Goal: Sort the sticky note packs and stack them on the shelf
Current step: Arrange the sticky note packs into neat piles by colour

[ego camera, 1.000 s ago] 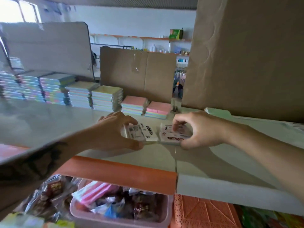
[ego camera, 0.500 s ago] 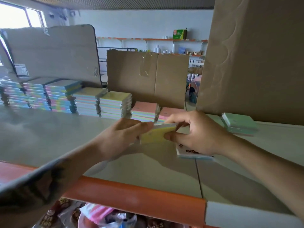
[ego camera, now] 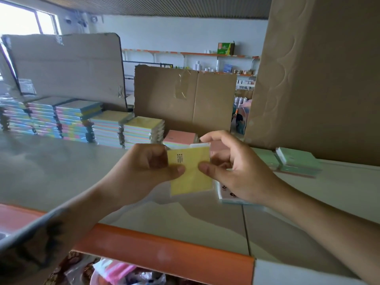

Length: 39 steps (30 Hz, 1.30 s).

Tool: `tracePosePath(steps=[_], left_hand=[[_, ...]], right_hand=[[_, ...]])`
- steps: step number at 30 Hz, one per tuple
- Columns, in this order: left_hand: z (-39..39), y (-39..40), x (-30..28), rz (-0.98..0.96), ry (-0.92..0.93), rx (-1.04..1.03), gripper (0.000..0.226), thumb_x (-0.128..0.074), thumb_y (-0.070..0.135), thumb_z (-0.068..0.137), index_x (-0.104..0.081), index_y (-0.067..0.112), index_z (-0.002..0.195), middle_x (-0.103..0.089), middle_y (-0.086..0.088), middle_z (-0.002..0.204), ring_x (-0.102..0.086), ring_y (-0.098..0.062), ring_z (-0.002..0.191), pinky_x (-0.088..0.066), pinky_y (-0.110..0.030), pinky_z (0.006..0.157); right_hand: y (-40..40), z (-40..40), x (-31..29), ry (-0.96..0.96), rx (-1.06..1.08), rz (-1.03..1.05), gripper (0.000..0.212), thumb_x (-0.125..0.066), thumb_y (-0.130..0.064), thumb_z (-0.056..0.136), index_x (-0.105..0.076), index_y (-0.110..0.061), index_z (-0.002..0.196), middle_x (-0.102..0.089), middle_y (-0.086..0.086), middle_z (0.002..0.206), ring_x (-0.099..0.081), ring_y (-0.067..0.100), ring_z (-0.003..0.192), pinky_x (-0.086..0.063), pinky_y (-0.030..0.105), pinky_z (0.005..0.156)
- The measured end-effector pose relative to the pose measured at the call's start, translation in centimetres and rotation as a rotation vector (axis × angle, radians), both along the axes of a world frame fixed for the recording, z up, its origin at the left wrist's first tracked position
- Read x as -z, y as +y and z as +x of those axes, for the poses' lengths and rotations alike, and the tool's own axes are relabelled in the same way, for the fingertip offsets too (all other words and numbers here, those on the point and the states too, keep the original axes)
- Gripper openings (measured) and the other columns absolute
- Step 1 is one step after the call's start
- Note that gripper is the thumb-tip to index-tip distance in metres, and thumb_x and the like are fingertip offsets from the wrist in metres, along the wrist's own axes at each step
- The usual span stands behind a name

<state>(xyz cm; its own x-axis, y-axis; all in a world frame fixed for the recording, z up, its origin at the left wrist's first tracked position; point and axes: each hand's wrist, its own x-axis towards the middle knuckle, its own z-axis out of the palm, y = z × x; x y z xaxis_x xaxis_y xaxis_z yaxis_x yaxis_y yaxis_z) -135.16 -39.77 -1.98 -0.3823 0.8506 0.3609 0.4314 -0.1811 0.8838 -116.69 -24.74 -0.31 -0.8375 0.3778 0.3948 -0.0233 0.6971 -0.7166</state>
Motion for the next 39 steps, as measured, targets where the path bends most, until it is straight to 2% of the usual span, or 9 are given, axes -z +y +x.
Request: tracePosePath(steps=[6,10,17,21,23,25,27,34,39], left_hand=[[-0.1,-0.3,-0.5,0.001,-0.089,-0.104,0.047,-0.085,0.042,0.065,-0.076,0.003,0.089,-0.076,-0.016,0.087,-0.063,-0.019,0.077,-0.047,-0.040,0.078],[0.4,-0.8,-1.3,0.021,-0.180,-0.150,0.027,-0.085,0.017,0.080,-0.072,-0.006,0.086,-0.068,-0.008,0.072,-0.060,-0.014,0.067,-0.044,-0.037,0.077],[0.7,-1.8,-1.3,0.016,-0.319,-0.209,0.076,-0.086,0.050,0.053,-0.065,-0.012,0.092,-0.074,-0.021,0.085,-0.059,-0.026,0.079,-0.044,-0.042,0.078],[-2.5,-3.9,-1.4,-0.152,0.139,-0.213,0.070,-0.063,0.079,0.068,-0.072,0.014,0.092,-0.071,0.010,0.084,-0.060,-0.014,0.078,-0.043,-0.037,0.074],[-4.4,-5.9,-1.6,-0.345,0.447,-0.305,0.080,-0.031,0.093,0.072,-0.065,0.040,0.121,-0.070,0.022,0.115,-0.063,-0.006,0.109,-0.047,-0.042,0.102],[-6.3,-7.8,-1.6,-0.556,0.680,-0.378,0.093,-0.005,0.096,0.072,-0.035,0.052,0.149,-0.049,0.024,0.149,-0.040,-0.005,0.142,-0.012,-0.058,0.125],[-7.9,-9.2,-1.3,-0.715,0.823,-0.350,0.091,0.002,0.097,0.073,-0.012,0.058,0.154,-0.023,0.025,0.163,-0.015,-0.007,0.154,0.008,-0.065,0.121],[-9.4,-9.9,-0.3,-0.868,0.788,-0.222,0.084,-0.017,0.102,0.066,0.002,0.074,0.143,-0.001,0.021,0.169,0.004,-0.016,0.157,0.004,-0.066,0.121],[-9.5,-9.8,0.0,-0.865,0.820,-0.239,0.087,-0.016,0.102,0.065,0.000,0.072,0.145,0.000,0.019,0.169,0.004,-0.016,0.157,0.003,-0.066,0.121]], right_hand=[[-0.9,-0.3,-0.3,-0.007,0.309,0.406,0.047,-0.066,-0.071,0.079,-0.040,-0.039,0.101,-0.063,-0.017,0.095,-0.063,0.009,0.086,-0.055,0.044,0.075],[-3.3,-0.4,-1.6,-0.155,0.287,0.589,0.069,-0.057,-0.090,0.068,-0.046,-0.040,0.115,-0.050,-0.018,0.115,-0.058,0.010,0.107,-0.053,0.041,0.084],[-5.3,-4.0,-2.5,-0.109,0.250,0.444,0.058,-0.076,-0.068,0.069,-0.048,-0.038,0.109,-0.056,-0.012,0.107,-0.056,0.012,0.095,-0.047,0.028,0.075],[-4.8,-6.5,-2.8,-0.141,0.184,0.356,0.049,-0.085,-0.053,0.070,-0.059,-0.035,0.107,-0.064,-0.013,0.101,-0.060,0.007,0.090,-0.050,0.028,0.076],[-4.2,-8.3,-3.6,-0.183,0.182,0.354,0.048,-0.082,-0.056,0.070,-0.059,-0.039,0.109,-0.066,-0.015,0.103,-0.061,0.009,0.094,-0.052,0.033,0.083],[-3.2,-10.6,-4.6,-0.204,0.182,0.370,0.048,-0.078,-0.056,0.070,-0.059,-0.042,0.111,-0.066,-0.014,0.107,-0.062,0.014,0.100,-0.052,0.037,0.090],[-2.3,-13.2,-5.5,-0.220,0.195,0.388,0.047,-0.077,-0.053,0.070,-0.061,-0.042,0.112,-0.067,-0.010,0.112,-0.061,0.019,0.106,-0.051,0.039,0.096],[0.2,-20.2,-7.1,-0.331,0.193,0.355,0.062,-0.061,-0.063,0.047,-0.064,-0.049,0.107,-0.061,-0.017,0.122,-0.059,0.019,0.113,-0.046,0.044,0.105],[1.3,-21.5,-6.2,-0.338,0.142,0.280,0.048,-0.068,-0.052,0.048,-0.069,-0.045,0.095,-0.070,-0.008,0.112,-0.061,0.010,0.086,-0.052,0.036,0.091]])
